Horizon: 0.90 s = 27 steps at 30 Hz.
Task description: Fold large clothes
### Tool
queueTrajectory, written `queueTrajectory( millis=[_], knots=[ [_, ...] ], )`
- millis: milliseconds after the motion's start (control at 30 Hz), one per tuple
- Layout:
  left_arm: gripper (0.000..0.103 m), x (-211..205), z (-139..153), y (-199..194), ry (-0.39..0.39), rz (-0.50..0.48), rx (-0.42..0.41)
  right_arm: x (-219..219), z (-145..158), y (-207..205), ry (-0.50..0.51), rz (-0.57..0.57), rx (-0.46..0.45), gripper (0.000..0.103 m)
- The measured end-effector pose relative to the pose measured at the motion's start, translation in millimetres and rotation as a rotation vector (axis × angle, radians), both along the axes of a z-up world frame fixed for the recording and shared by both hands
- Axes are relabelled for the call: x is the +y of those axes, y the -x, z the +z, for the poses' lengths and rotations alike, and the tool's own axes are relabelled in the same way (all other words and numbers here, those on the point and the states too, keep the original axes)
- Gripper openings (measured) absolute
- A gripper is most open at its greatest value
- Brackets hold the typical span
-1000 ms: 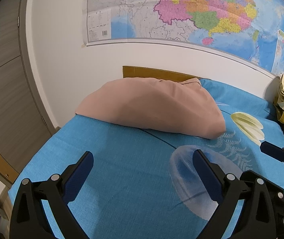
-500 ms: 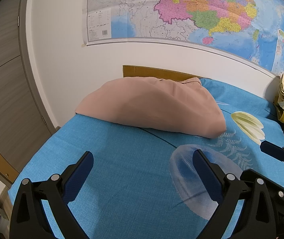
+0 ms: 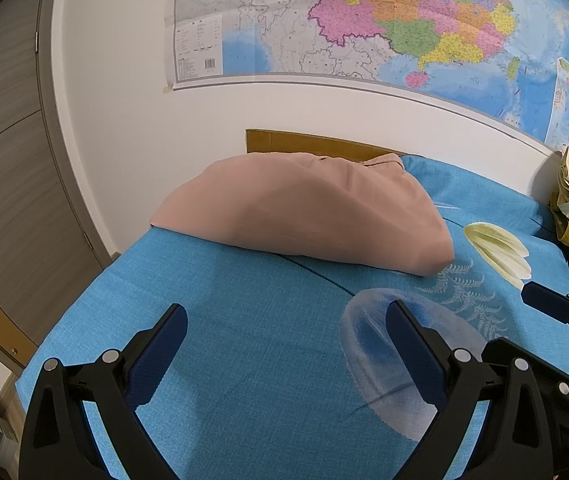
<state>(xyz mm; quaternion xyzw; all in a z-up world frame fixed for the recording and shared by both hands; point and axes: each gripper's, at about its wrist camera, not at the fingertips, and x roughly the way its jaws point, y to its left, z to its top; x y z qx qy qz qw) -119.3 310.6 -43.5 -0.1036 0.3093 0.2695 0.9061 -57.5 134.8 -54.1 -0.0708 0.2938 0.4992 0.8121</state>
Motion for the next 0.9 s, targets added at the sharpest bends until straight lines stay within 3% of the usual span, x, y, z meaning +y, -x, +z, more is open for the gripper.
queueTrajectory(
  millis=[900],
  knots=[
    [0.096, -2.5, 0.4, -2.6, 0.003, -0.003, 0.002, 0.2, 0.4, 2.7, -0.009, -0.007, 0.004, 0.097]
  ],
)
